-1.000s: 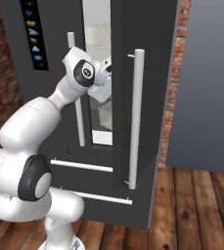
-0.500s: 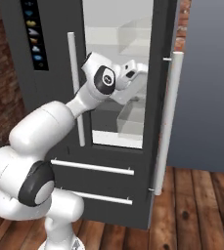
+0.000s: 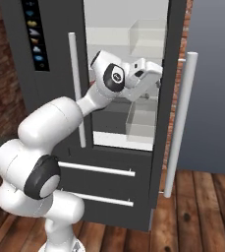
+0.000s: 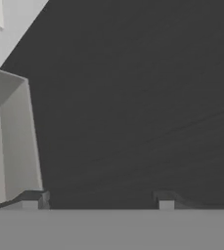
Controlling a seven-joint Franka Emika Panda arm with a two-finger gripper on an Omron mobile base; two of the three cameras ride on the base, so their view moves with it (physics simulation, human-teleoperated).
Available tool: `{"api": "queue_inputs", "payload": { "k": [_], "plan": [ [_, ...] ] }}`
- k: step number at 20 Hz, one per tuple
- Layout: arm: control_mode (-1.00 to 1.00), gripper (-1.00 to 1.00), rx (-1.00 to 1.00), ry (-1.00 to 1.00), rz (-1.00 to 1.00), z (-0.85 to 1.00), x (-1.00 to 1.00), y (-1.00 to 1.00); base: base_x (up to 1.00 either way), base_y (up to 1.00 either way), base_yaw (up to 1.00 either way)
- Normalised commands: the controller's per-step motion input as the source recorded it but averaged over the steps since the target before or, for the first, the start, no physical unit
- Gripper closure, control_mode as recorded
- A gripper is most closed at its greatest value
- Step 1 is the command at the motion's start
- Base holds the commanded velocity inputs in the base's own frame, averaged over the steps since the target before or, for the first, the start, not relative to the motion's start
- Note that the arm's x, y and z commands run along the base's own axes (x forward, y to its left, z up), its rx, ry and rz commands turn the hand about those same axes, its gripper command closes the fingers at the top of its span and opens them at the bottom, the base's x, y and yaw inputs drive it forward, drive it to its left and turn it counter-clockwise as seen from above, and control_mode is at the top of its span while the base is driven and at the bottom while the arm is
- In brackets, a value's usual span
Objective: Move the hot dog bun to the plate on the dining table and place the condiment next to that plate. Then navigate to the fridge and take the sausage and place it on the plate as well.
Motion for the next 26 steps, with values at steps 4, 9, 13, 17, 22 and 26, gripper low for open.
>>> {"api": "queue_inputs", "payload": {
  "k": [4, 9, 13, 17, 22, 26],
  "plan": [
    [-1.00, -1.00, 0.05, -0.19, 0.02, 0.00, -0.70, -0.01, 0.00, 0.00, 0.00],
    [-1.00, -1.00, 0.05, -0.07, 0.06, 0.00, -0.70, 0.54, 0.00, 0.00, 0.00],
    [-1.00, -1.00, 0.04, -0.02, 0.00, 0.00, -0.51, 0.91, 0.00, 0.00, 0.00],
    [-1.00, -1.00, 0.05, 0.00, 0.03, -0.03, -0.31, 1.00, 0.00, 0.00, 0.00],
    [-1.00, -1.00, 0.07, 0.00, 0.10, -0.13, -0.08, 1.00, 0.00, 0.00, 0.00],
    [-1.00, -1.00, 0.06, 0.00, 0.09, -0.15, -0.02, 1.00, 0.00, 0.00, 0.00]
  ]
}}
